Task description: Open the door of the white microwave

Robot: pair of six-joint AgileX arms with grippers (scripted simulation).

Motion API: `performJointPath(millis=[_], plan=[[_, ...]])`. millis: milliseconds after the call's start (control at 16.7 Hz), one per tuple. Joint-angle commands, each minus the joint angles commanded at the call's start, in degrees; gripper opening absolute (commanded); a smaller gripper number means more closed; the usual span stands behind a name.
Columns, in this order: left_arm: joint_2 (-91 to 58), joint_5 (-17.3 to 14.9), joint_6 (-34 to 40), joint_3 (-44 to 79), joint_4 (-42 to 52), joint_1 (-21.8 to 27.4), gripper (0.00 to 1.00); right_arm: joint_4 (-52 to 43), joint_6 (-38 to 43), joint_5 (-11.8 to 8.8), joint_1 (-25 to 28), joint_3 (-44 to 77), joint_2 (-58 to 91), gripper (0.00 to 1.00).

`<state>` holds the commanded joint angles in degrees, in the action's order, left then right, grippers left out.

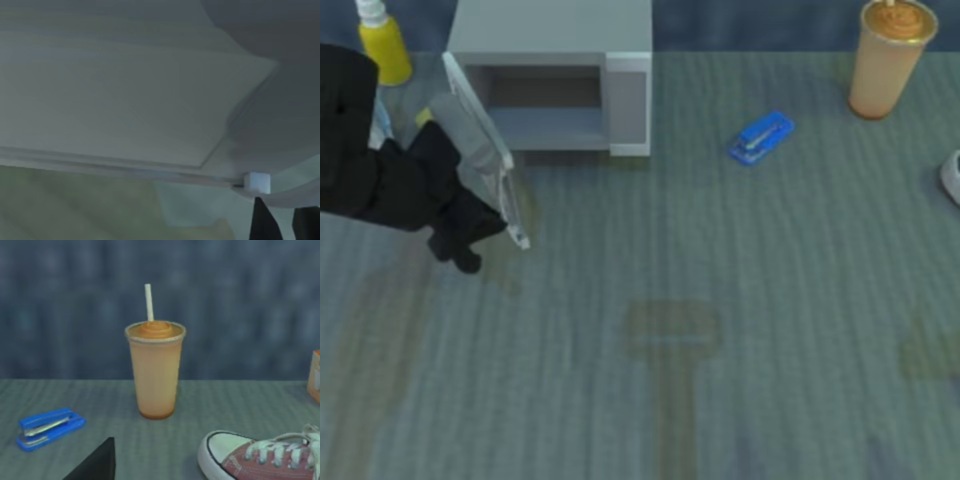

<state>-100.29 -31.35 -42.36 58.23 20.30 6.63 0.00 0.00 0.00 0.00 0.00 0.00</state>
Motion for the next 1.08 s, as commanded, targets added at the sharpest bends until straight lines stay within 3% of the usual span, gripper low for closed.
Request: performJointPath(millis=[840, 1080], plan=[[0.1, -0.3, 0.0, -0.2, 0.2, 0.2, 0.0, 0.0, 0.0, 0.0, 0.0, 0.0, 0.0, 1.0], [-0.4, -1.4, -2.9, 0.8, 1.9, -1.0, 0.0, 0.0, 0.0, 0.0, 0.0, 0.0, 0.0, 1.0]])
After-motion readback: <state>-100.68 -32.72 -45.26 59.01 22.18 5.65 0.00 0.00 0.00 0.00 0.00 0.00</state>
